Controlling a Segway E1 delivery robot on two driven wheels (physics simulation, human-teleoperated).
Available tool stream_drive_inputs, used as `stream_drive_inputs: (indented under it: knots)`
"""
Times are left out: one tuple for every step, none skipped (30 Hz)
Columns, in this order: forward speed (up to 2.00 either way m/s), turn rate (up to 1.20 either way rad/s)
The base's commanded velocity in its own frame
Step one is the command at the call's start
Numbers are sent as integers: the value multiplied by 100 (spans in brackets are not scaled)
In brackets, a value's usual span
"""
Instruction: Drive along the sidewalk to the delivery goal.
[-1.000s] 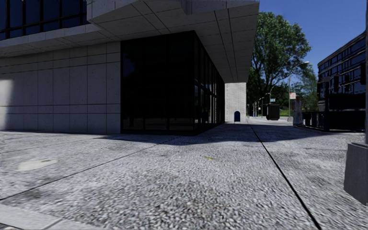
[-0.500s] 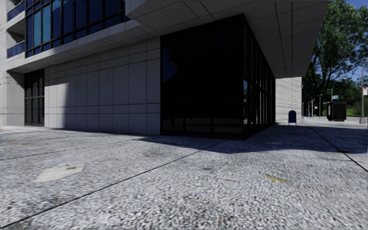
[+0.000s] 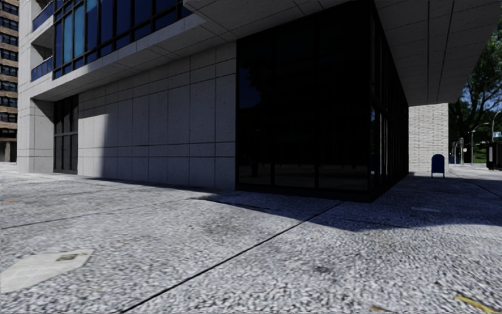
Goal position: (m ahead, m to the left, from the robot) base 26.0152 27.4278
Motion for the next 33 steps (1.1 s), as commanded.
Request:
stream_drive_inputs:
  knots:
    - [176,61]
    - [176,61]
    - [176,61]
    - [179,61]
    - [182,61]
    - [189,61]
    - [189,61]
    - [200,61]
    - [200,61]
    - [200,61]
    - [200,61]
    - [200,61]
    - [200,61]
    - [200,61]
    - [200,61]
    - [200,61]
    - [200,61]
    - [200,61]
    - [200,61]
    - [200,61]
    - [200,61]
    - [200,61]
    - [200,61]
    - [200,61]
    - [200,61]
    - [200,61]
    - [200,61]
    - [200,54]
    - [200,38]
    - [200,0]
    - [200,0]
    - [200,0]
    - [200,0]
